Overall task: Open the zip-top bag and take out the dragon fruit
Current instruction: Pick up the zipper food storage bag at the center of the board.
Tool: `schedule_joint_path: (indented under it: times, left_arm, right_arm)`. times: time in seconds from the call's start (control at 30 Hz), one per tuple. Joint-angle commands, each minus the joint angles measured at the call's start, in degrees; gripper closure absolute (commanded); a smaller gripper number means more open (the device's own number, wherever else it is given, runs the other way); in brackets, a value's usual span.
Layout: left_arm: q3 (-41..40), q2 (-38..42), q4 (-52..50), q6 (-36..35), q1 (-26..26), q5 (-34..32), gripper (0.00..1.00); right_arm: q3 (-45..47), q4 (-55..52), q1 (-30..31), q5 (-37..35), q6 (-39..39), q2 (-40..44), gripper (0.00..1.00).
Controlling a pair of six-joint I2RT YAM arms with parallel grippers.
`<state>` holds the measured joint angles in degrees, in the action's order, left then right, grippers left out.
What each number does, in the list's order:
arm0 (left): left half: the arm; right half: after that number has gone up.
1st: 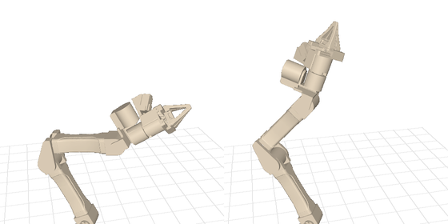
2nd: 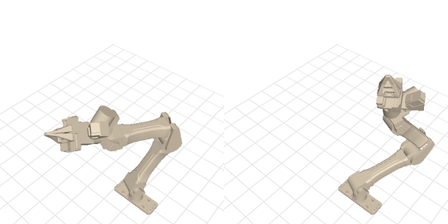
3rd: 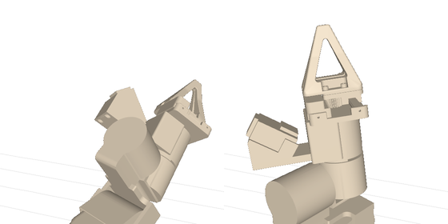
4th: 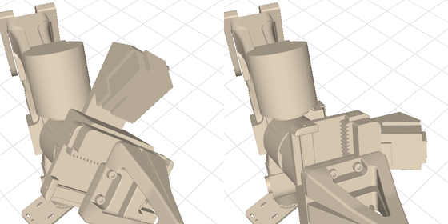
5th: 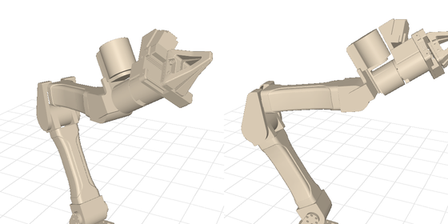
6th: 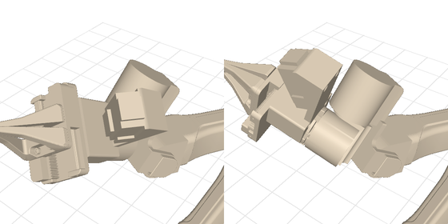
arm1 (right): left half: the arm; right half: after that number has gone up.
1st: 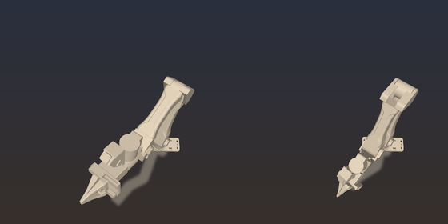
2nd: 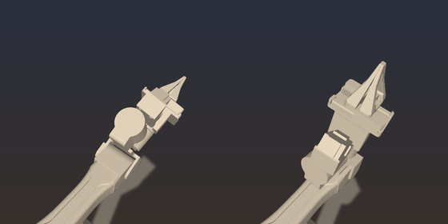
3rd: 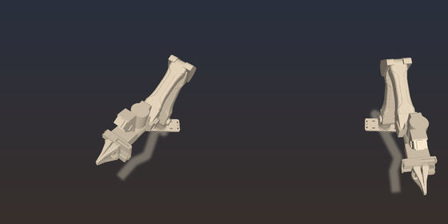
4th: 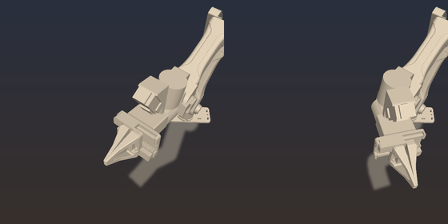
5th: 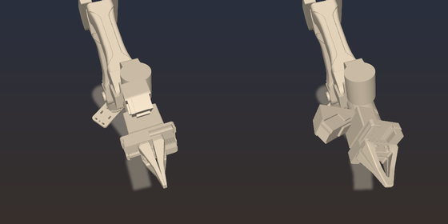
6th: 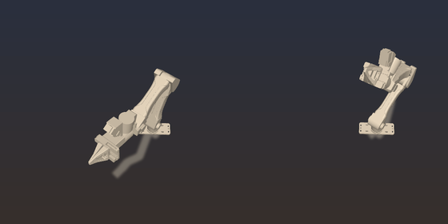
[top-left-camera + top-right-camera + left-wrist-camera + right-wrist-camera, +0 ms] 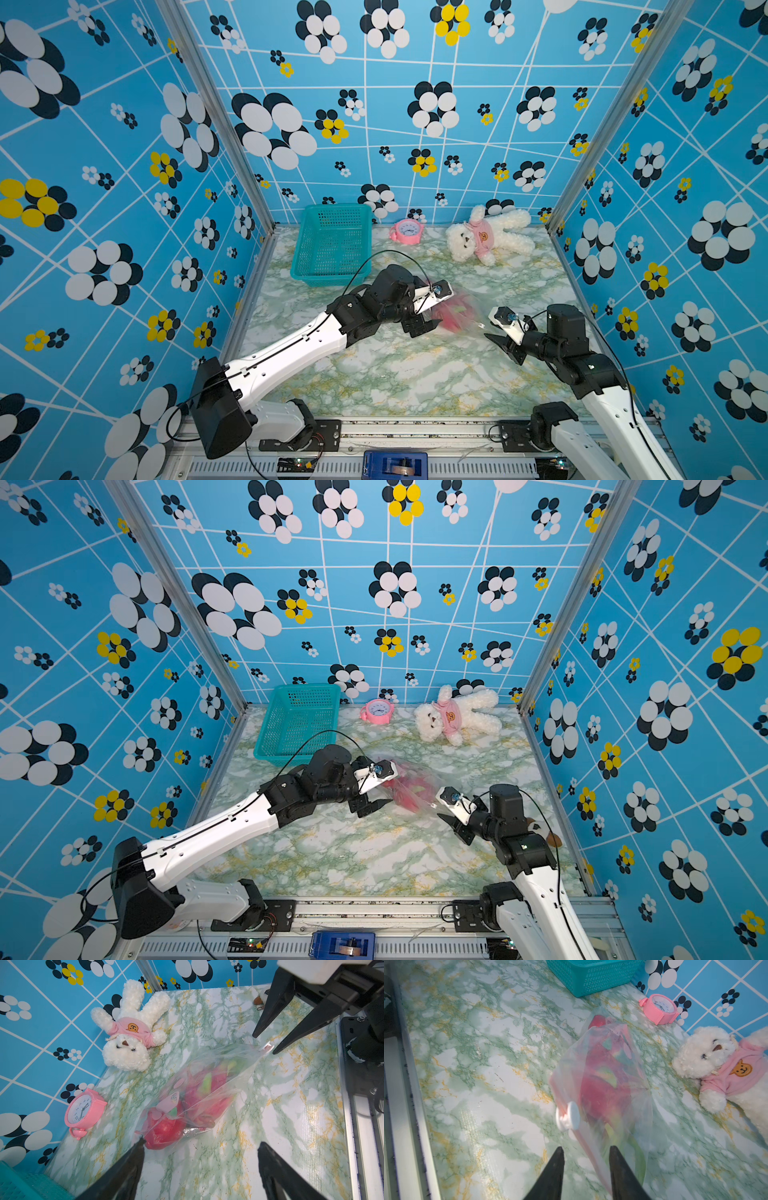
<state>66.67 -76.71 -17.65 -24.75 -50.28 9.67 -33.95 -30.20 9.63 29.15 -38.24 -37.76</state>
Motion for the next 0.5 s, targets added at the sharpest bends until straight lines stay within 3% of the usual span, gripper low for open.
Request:
schedule_joint_path:
  times: [0.0,0.47]
  left_arm:
    - [2.0,-1.1,0.2,-0.5,-0.3,1.2,0.14]
    - [4.1,-3.8,-0.3,-0.5,-0.2,3.1,0.18]
  right_arm:
    - [1.7,3.5,0.4,-0.6,-0.1,-1.2,0.65]
    - [2.0,8.1,0.6,0.4,0.5,-4.7,0.76]
